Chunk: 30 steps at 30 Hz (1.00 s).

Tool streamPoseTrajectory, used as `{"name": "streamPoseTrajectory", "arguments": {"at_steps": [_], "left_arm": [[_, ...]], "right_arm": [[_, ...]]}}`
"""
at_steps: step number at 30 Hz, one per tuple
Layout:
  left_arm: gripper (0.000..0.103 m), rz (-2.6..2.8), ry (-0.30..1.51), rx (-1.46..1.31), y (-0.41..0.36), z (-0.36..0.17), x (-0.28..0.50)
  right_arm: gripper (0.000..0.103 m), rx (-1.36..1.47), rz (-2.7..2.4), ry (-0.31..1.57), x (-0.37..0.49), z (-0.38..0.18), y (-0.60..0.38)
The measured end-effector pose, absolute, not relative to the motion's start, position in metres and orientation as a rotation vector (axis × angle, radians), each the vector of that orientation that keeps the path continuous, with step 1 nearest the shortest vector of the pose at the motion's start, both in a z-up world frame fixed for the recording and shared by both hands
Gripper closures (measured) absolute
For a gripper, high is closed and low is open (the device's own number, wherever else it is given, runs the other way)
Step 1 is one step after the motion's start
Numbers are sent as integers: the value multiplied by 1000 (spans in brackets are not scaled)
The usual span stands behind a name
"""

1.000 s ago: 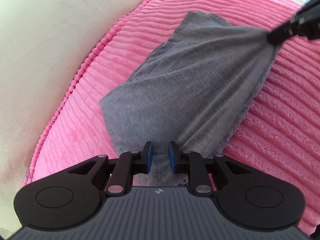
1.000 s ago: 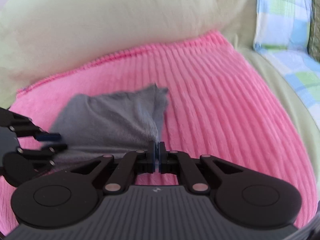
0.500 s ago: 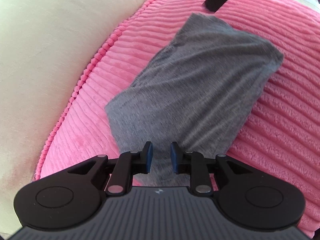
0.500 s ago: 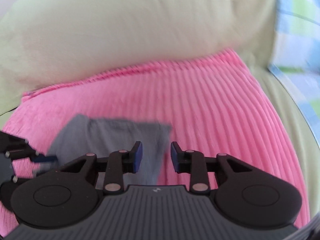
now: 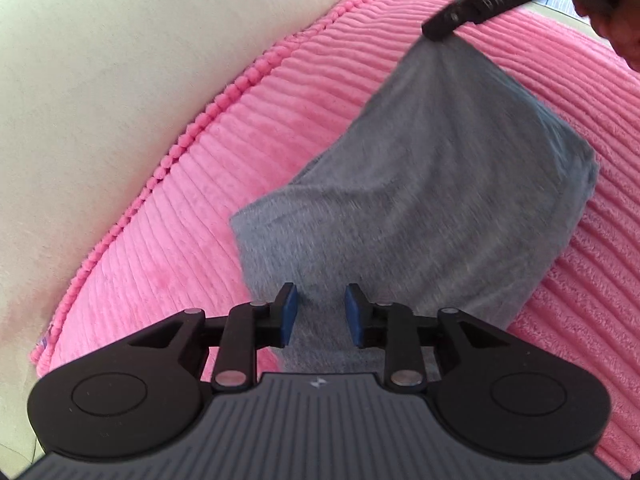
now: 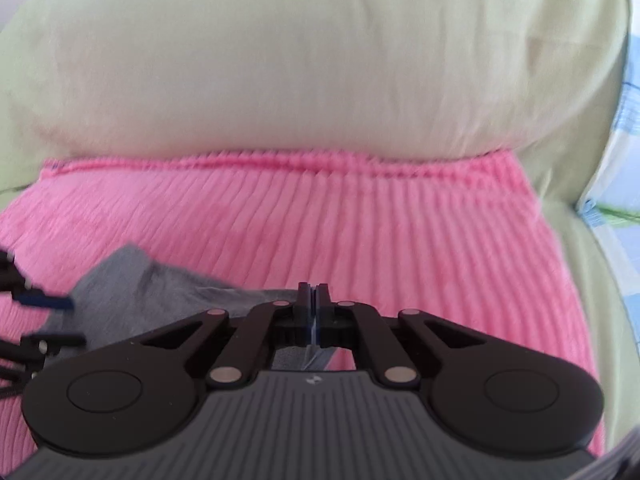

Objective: Fold clothes

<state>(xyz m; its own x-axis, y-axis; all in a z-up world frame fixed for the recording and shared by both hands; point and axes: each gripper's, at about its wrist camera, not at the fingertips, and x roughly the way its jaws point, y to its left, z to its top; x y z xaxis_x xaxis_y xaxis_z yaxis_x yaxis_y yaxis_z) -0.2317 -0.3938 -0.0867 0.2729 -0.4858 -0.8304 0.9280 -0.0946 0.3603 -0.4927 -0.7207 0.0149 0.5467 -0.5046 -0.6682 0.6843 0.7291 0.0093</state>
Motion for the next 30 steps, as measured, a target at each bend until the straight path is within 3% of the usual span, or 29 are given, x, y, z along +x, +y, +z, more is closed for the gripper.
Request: {"name": "streamPoseTrajectory", "arguments": {"at_steps": [6, 8, 9, 10, 13, 16, 23, 30], "left_arm": [[68, -1286, 552, 1077, -398, -81, -226], [68, -1290, 572, 1053, -404, -75, -219], [68, -1290, 582, 1038, -409, -71, -215], [68, -1289, 597, 1023, -414, -68, -211], [68, -1286, 666, 980, -432, -63, -200], [68, -1276, 720, 961, -449, -70, -196], [68, -1211, 729, 1008, -475, -88, -195], [67, -1151, 706, 1043, -475, -81, -173]], "right_arm": [[102, 349, -738, 789, -504, -10, -728], [89, 365, -783, 754, -508, -7, -726], [66, 368, -816, 731, -511, -3, -725], [62, 374, -845, 698, -514, 4, -722], [68, 397, -818, 636, -523, 24, -699], [93, 342, -706, 678, -525, 31, -653], [94, 376, -794, 859, -537, -12, -623], [90, 449, -898, 755, -569, 17, -602]]}}
